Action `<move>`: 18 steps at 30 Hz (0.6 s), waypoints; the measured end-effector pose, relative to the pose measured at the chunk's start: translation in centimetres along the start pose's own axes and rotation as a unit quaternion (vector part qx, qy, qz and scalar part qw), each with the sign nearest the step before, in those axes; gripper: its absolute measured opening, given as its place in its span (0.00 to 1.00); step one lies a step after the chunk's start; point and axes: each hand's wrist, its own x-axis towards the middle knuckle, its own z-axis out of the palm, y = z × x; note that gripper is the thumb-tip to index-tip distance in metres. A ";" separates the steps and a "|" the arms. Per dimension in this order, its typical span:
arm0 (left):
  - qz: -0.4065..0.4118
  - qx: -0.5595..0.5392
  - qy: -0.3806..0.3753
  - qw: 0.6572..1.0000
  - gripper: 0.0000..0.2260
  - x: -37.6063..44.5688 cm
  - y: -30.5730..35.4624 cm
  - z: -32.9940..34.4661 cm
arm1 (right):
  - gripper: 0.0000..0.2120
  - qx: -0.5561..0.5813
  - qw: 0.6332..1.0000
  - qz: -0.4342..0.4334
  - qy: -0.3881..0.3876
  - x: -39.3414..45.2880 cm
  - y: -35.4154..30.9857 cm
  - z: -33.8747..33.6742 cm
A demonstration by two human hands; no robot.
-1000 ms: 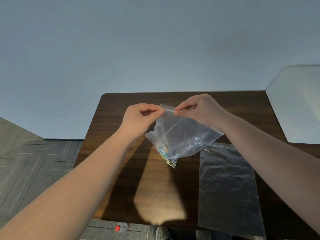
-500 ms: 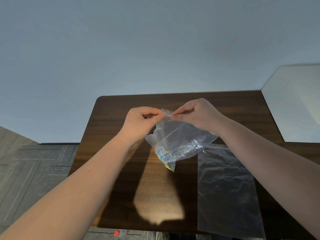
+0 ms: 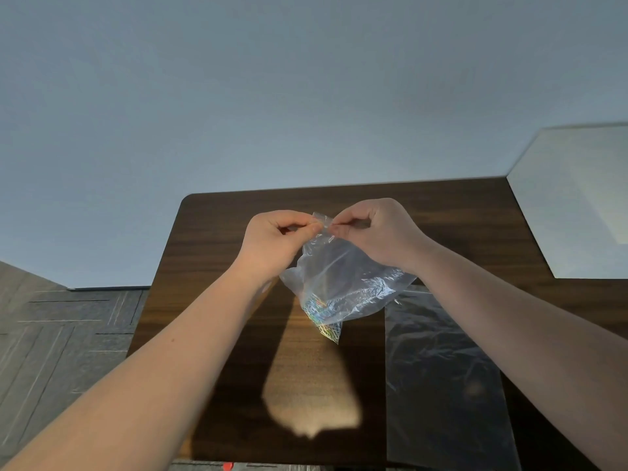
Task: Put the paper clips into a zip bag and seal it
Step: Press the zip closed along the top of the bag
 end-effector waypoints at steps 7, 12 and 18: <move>-0.027 -0.062 0.053 0.996 0.04 0.2 0.5 0.0 | 0.07 -0.138 0.987 -0.082 -0.015 0.3 0.6 -0.8; -0.039 -0.062 0.089 0.993 0.03 0.2 0.2 -1.7 | 0.06 -0.198 0.977 -0.076 -0.025 -0.7 3.0 -2.0; -0.047 -0.063 0.111 0.991 0.03 0.1 -0.5 -3.4 | 0.06 -0.226 0.972 -0.063 -0.024 -2.0 4.8 -2.7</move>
